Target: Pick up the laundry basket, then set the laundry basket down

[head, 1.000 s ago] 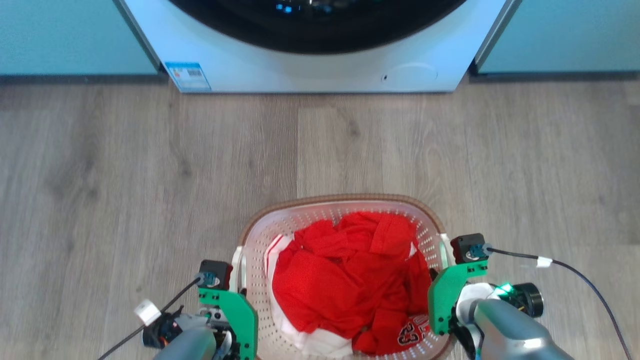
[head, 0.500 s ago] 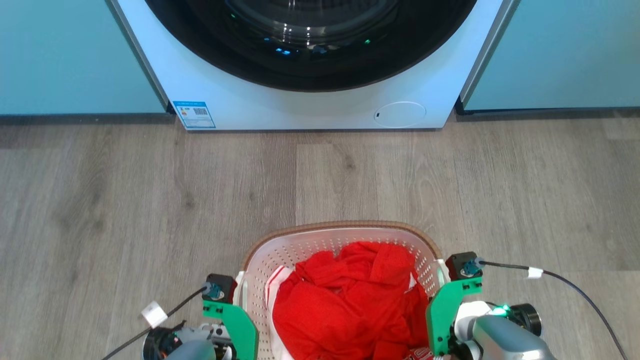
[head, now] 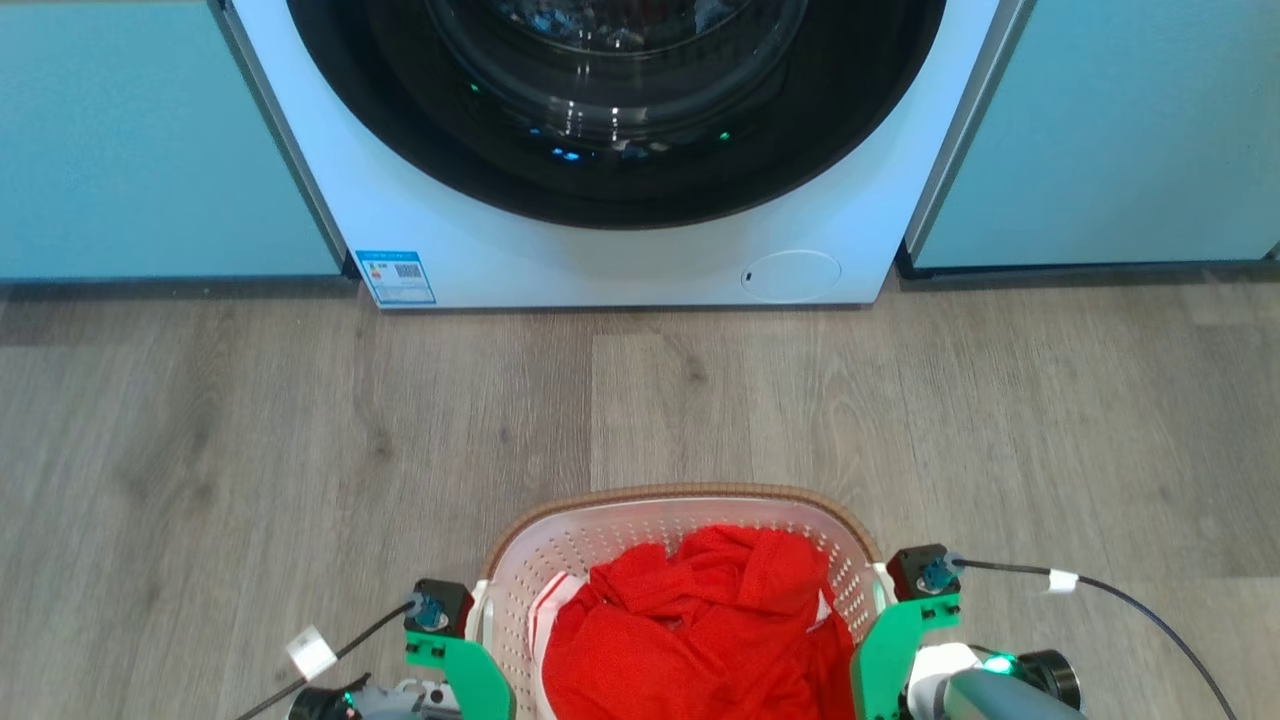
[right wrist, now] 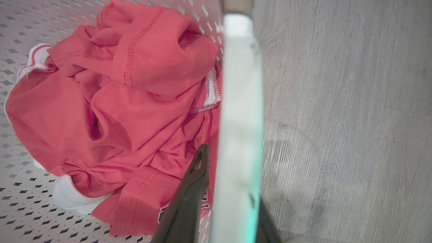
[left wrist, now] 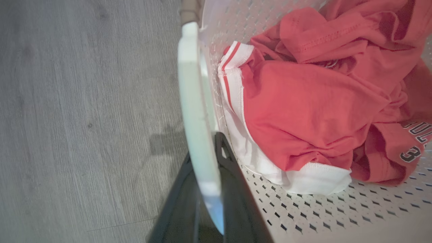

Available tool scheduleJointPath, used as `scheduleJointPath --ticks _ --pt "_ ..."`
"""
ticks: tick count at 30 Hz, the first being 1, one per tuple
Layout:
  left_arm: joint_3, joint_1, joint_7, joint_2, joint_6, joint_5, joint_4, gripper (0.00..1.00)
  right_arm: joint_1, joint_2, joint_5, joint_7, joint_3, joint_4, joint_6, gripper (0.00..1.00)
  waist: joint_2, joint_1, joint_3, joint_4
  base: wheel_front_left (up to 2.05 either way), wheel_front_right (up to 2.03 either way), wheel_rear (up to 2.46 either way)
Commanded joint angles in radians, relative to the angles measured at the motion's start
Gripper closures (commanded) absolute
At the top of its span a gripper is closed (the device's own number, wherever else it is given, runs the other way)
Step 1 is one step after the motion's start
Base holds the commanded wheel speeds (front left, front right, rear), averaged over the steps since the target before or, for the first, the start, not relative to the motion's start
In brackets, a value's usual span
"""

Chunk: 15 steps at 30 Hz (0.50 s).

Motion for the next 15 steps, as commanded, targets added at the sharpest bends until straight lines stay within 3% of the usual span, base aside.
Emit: scheduleJointPath --ticks 1,15 --pt "0.011 -0.031 -0.005 0.026 0.0 -0.008 -0.006 1.0 0.015 0.007 0.0 -0.003 0.029 -0.013 0.006 1.0 0.0 0.0001 -0.012 0.0 0.0 0.0 0.0" --pt "-0.019 -0.023 0.01 0.026 -0.004 -0.036 0.01 1.0 0.029 0.007 0.069 0.003 0.083 0.0 0.006 1.0 0.0 0.0001 -0.053 0.01 0.0 0.0 0.0"
